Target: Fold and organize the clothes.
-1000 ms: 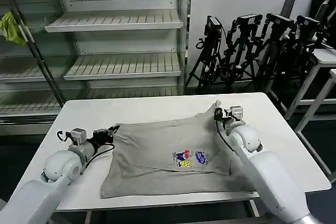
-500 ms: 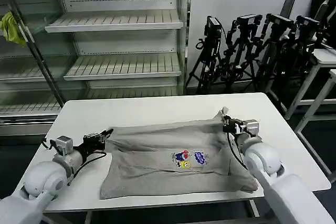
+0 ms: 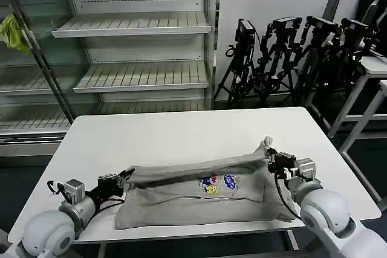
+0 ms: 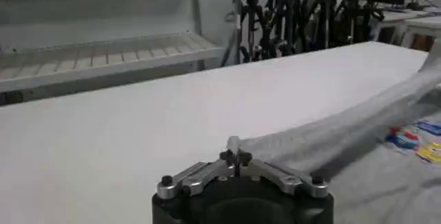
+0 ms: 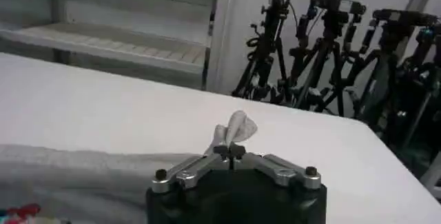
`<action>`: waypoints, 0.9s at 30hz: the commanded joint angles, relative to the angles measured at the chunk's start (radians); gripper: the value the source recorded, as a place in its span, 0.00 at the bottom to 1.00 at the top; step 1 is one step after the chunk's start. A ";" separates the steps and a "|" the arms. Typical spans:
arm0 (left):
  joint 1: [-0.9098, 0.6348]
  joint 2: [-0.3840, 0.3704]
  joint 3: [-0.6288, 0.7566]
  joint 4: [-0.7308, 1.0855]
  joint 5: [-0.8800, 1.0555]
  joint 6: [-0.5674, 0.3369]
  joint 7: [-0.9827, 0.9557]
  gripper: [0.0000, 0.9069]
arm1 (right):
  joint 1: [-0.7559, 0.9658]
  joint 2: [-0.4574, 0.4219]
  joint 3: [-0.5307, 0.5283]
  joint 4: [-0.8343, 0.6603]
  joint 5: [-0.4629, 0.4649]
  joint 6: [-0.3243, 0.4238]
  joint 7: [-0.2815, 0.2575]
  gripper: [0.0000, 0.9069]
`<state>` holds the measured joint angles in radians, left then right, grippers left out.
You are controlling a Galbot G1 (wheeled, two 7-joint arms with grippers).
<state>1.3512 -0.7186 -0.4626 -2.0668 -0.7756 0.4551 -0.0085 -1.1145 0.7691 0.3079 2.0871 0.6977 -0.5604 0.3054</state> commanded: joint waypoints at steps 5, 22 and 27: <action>0.078 -0.005 -0.024 -0.037 0.017 -0.008 0.004 0.04 | -0.100 -0.062 0.025 0.073 -0.011 -0.001 0.003 0.00; 0.101 -0.011 -0.042 -0.039 0.024 -0.011 0.004 0.04 | -0.152 -0.089 0.036 0.080 -0.041 -0.002 0.002 0.00; 0.116 -0.012 -0.052 -0.044 0.029 -0.012 0.005 0.04 | -0.190 -0.095 0.050 0.090 -0.064 -0.007 -0.008 0.00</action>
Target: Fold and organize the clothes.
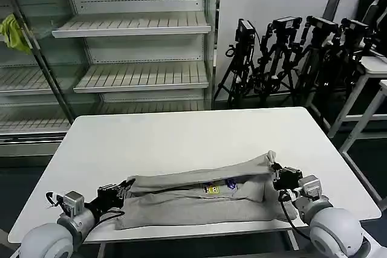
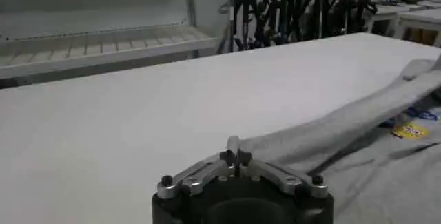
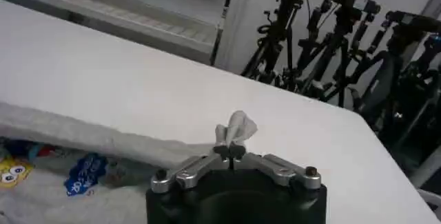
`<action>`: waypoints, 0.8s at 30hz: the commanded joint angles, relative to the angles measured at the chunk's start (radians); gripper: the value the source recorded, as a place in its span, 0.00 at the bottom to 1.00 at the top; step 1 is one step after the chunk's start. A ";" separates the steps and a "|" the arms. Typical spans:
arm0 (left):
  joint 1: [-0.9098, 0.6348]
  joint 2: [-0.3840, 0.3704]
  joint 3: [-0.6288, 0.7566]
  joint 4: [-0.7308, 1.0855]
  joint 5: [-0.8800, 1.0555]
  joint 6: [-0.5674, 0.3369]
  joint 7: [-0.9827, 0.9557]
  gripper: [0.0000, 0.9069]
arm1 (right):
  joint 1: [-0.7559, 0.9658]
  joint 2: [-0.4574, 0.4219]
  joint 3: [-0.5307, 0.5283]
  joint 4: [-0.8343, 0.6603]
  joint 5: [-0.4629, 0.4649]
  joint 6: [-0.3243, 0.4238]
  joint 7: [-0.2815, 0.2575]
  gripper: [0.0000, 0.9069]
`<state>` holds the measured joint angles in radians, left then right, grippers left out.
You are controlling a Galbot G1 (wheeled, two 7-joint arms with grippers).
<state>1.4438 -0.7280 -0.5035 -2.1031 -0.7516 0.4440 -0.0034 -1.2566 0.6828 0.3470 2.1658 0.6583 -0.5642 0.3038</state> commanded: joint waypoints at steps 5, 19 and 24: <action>0.035 -0.011 -0.013 -0.008 0.018 -0.001 0.001 0.06 | -0.082 -0.005 0.014 0.020 -0.052 -0.013 -0.017 0.00; 0.085 -0.015 -0.065 -0.043 0.039 0.004 0.003 1.00 | -0.201 -0.014 0.091 0.075 -0.129 -0.015 -0.006 1.00; 0.104 -0.018 -0.111 -0.069 0.052 0.002 -0.001 1.00 | -0.260 -0.019 0.206 0.112 -0.132 -0.014 0.006 1.00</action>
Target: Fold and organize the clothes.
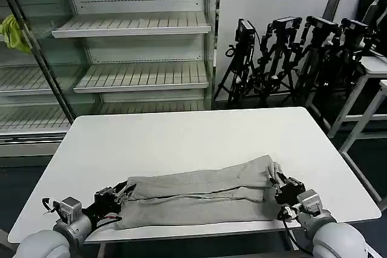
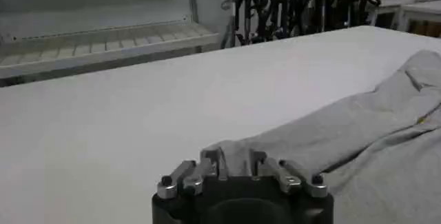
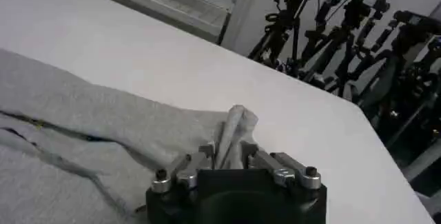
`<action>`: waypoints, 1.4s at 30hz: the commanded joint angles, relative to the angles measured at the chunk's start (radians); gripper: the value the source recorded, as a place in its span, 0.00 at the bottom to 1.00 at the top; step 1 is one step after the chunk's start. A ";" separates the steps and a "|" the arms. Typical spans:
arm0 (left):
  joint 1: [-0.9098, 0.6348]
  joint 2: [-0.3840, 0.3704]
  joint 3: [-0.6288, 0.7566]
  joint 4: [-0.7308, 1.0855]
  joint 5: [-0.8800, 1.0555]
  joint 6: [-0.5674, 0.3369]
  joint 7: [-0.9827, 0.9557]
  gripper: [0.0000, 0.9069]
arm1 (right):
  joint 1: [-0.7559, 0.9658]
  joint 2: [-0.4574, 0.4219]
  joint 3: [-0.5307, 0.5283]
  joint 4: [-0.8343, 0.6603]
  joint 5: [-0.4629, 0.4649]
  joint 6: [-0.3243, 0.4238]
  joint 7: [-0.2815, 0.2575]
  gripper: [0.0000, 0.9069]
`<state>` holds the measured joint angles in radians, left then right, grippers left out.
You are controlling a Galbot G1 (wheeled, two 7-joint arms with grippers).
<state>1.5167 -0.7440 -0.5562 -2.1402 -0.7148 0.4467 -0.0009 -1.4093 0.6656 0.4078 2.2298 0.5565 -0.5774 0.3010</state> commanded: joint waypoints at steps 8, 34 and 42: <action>0.036 -0.020 -0.100 -0.067 -0.090 0.061 -0.063 1.00 | -0.081 0.026 0.377 0.101 0.036 -0.001 0.011 1.00; 0.026 -0.117 -0.006 0.008 -0.257 0.131 -0.117 1.00 | -0.045 0.148 0.416 0.278 0.079 -0.001 0.041 1.00; 0.019 -0.148 0.012 0.000 -0.236 0.131 -0.109 0.47 | -0.087 0.182 0.418 0.300 0.053 0.000 0.044 1.00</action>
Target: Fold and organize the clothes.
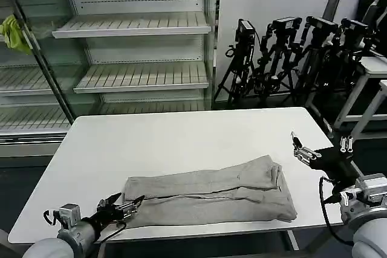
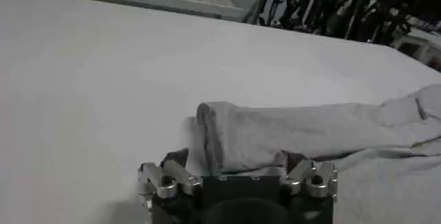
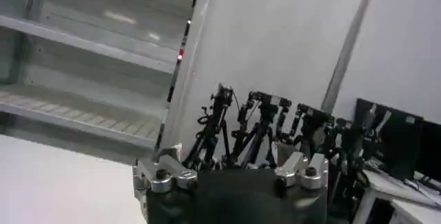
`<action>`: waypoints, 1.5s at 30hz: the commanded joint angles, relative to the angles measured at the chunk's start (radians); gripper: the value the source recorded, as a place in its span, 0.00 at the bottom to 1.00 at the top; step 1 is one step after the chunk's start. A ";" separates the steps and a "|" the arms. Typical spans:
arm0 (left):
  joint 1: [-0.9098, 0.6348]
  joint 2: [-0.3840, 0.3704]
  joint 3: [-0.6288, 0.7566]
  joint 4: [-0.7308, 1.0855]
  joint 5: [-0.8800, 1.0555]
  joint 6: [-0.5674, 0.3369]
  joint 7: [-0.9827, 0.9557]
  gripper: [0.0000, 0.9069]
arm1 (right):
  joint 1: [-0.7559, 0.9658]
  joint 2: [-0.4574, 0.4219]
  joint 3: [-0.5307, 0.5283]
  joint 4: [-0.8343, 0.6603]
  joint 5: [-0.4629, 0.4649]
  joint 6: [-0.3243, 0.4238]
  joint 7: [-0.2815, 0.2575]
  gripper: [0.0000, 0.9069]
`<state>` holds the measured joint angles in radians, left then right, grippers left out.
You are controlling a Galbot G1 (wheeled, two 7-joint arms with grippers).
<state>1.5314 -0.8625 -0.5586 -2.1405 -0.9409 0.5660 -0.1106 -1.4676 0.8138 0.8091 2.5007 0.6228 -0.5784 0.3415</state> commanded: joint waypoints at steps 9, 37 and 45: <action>0.011 -0.045 0.028 -0.013 0.023 0.011 0.012 0.11 | -0.056 0.050 0.030 0.050 -0.025 0.001 0.006 1.00; 0.006 -0.021 -0.117 0.046 0.096 0.004 0.026 0.06 | -0.020 0.091 -0.083 0.065 -0.070 0.001 0.008 1.00; 0.046 0.039 -0.298 0.087 0.112 0.010 0.009 0.04 | 0.054 0.096 -0.144 0.044 -0.073 0.002 0.002 1.00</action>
<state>1.5471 -0.8816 -0.6612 -2.0914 -0.8493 0.5748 -0.0913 -1.4826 0.9068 0.7313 2.5580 0.5541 -0.5774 0.3455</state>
